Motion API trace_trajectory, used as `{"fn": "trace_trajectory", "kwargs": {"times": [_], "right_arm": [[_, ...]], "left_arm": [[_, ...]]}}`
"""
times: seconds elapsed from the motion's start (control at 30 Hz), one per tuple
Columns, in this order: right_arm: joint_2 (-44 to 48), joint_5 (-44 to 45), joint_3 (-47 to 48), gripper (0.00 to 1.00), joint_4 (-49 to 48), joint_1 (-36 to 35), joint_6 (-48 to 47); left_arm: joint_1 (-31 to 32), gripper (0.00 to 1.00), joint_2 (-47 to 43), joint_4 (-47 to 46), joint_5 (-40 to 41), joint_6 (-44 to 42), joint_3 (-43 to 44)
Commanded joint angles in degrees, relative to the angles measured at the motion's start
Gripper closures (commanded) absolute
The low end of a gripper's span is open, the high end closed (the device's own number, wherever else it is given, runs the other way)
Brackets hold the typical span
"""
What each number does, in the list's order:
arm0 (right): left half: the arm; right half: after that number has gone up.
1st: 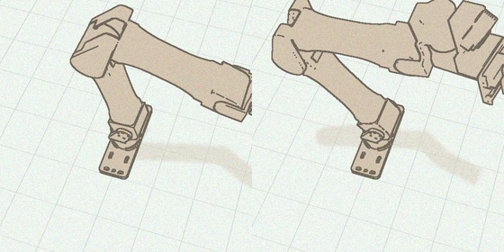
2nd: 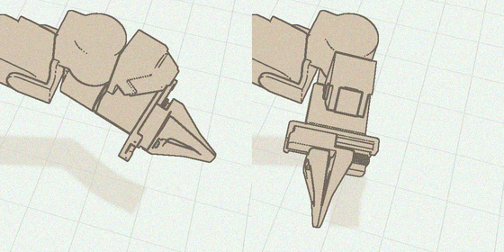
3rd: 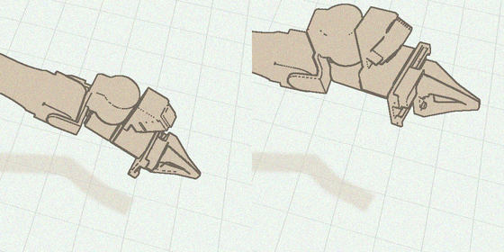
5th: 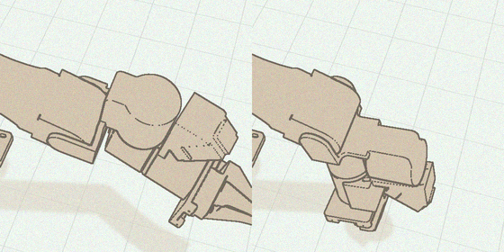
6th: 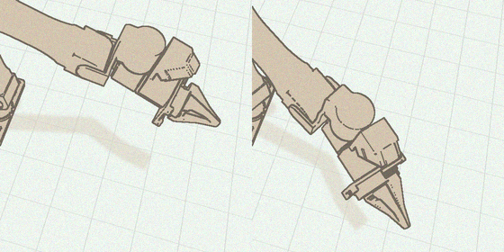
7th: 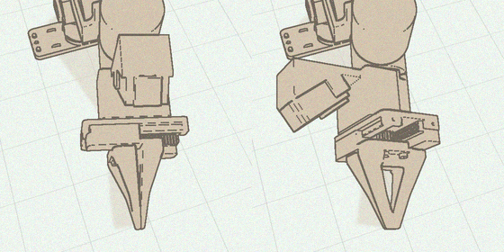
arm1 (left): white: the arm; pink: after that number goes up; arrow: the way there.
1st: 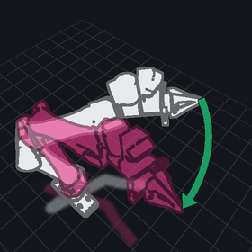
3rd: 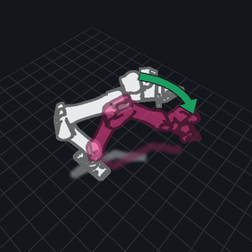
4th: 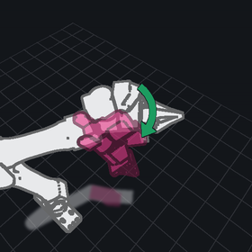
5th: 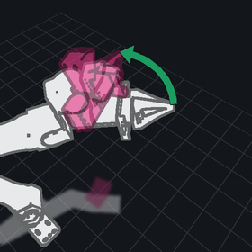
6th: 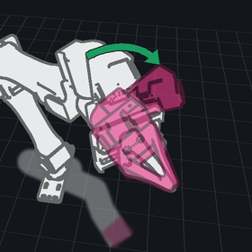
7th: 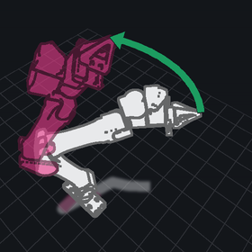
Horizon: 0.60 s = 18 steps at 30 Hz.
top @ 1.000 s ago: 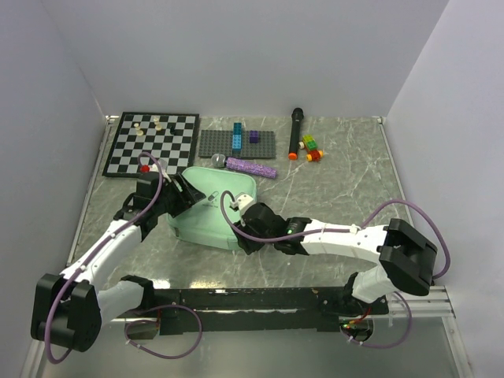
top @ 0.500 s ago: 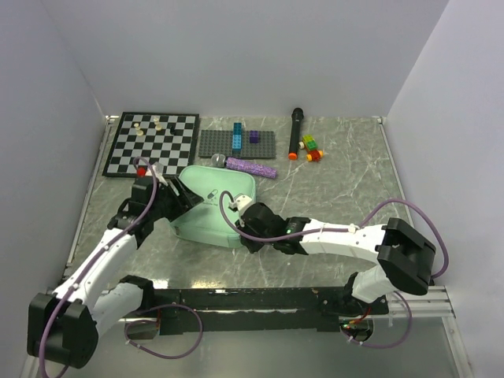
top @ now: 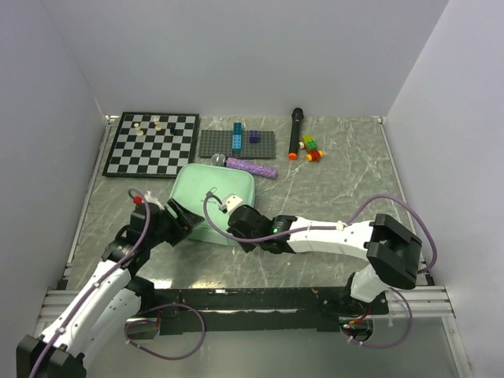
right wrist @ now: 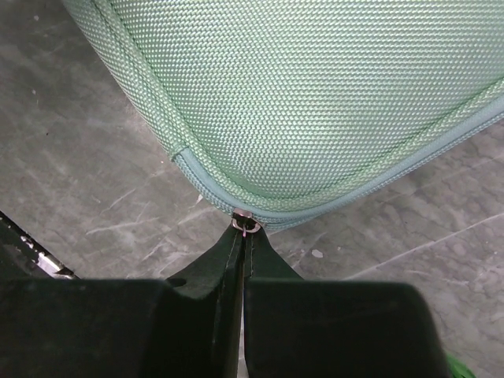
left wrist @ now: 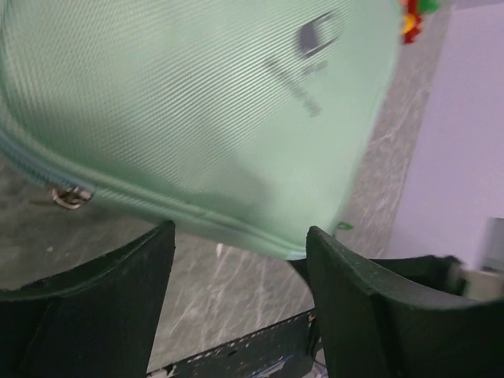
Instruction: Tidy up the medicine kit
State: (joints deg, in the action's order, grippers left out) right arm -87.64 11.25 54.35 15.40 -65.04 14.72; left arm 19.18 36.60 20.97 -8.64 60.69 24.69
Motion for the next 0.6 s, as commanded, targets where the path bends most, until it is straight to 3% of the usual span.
{"fn": "trace_trajectory", "kwargs": {"times": [0.0, 0.37, 0.57], "right_arm": [[-1.92, 2.9, 4.1, 1.0, -0.37, -1.06, -0.57], [-4.56, 2.64, 7.09, 1.0, 1.12, -3.52, -1.27], [-5.79, 2.2, 8.85, 1.0, 2.27, -4.57, -1.63]], "left_arm": [[2.35, 0.27, 3.29, -4.96, -0.67, 6.9, -3.86], [3.23, 0.23, 10.15, -13.67, 8.29, 7.16, -1.57], [3.15, 0.44, 15.87, -15.52, 7.59, 4.88, -2.01]]}}
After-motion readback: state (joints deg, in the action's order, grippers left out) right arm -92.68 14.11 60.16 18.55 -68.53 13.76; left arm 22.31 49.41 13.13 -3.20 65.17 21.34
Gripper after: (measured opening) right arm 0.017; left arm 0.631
